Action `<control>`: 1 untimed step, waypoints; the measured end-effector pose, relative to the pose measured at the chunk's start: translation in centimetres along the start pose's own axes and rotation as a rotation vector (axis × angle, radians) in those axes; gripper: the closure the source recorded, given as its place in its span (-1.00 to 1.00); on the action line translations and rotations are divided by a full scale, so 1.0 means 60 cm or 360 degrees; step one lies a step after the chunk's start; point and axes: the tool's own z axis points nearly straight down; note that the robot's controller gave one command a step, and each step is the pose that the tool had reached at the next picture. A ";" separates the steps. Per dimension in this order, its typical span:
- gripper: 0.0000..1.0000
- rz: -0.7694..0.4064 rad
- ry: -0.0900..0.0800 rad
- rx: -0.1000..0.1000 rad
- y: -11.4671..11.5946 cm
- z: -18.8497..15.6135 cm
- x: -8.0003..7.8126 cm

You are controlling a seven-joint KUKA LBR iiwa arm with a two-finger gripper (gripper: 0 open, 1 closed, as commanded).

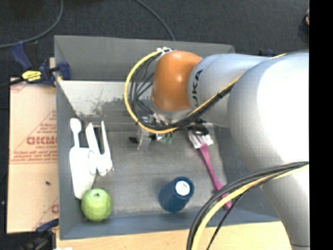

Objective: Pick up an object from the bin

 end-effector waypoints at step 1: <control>1.00 0.0033 -0.0008 -0.0001 0.011 0.000 -0.016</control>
Offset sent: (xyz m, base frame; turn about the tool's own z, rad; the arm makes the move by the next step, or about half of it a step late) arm 0.0055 0.0067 -0.0001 0.0263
